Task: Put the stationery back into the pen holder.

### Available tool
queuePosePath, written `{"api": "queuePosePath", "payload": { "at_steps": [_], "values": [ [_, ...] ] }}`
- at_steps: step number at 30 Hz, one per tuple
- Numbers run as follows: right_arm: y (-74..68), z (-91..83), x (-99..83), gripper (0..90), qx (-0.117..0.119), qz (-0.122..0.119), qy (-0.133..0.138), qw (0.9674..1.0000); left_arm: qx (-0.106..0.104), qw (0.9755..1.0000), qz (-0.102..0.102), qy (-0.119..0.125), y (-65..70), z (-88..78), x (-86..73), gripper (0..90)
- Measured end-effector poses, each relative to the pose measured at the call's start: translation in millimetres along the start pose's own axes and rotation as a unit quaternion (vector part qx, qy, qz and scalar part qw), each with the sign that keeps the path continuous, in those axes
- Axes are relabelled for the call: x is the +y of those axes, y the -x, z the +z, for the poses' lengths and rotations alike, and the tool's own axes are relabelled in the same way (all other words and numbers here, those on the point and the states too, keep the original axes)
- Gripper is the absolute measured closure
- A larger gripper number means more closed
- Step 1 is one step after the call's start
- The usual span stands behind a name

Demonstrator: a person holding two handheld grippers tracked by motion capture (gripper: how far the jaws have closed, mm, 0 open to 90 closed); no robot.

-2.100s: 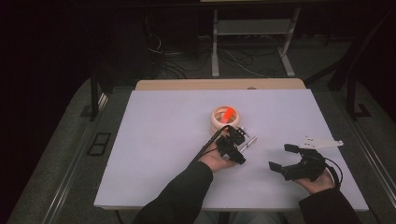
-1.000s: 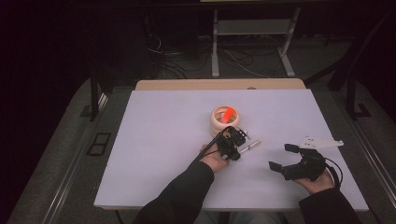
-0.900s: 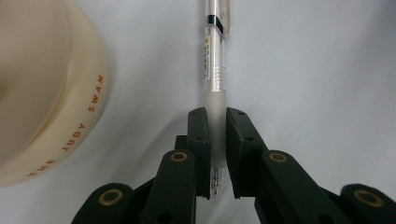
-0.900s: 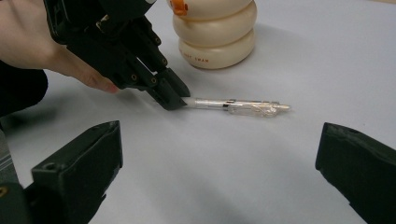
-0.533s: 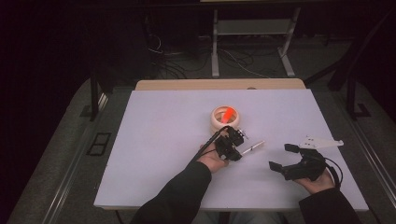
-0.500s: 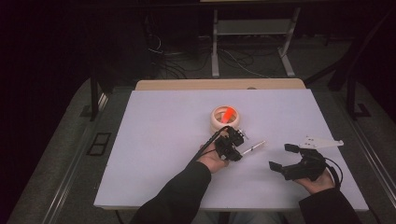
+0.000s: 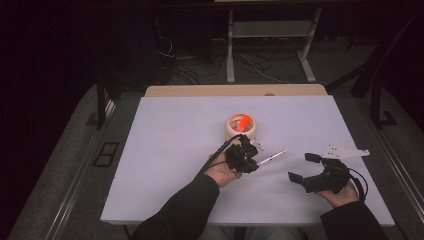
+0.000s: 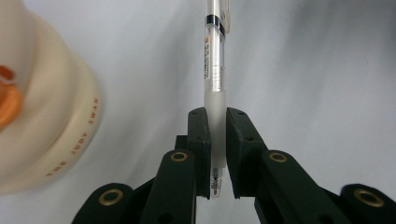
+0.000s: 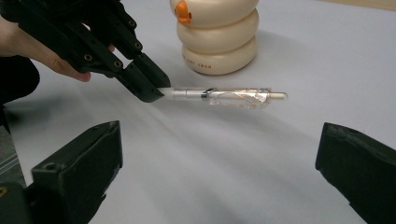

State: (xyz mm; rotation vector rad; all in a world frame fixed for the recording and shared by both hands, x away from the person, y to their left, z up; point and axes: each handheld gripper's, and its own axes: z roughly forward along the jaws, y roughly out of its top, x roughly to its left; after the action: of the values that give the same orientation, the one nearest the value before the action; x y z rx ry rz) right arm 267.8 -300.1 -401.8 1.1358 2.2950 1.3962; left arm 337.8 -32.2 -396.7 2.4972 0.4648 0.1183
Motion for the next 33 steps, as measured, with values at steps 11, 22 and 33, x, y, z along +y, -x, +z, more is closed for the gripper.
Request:
{"api": "queuePosePath", "payload": {
  "at_steps": [11, 22, 33],
  "values": [
    [-2.2, -2.9, 13.0, 0.2, 0.013, -0.015, 0.006, 0.9998, 0.015, 0.9989, 0.007, 0.044, -2.7, -16.8, -11.9, 79.5],
    [1.3, -2.4, 25.0, 0.2, 0.035, -0.021, 0.000, 0.9992, 0.039, 0.9927, 0.067, 0.093, 5.8, -26.5, -21.8, 79.5],
    [5.8, -4.5, 38.6, 0.2, 0.057, -0.026, -0.014, 0.9979, 0.049, 0.9845, 0.112, 0.125, 10.8, -34.3, -33.8, 79.5]
  ]
}}
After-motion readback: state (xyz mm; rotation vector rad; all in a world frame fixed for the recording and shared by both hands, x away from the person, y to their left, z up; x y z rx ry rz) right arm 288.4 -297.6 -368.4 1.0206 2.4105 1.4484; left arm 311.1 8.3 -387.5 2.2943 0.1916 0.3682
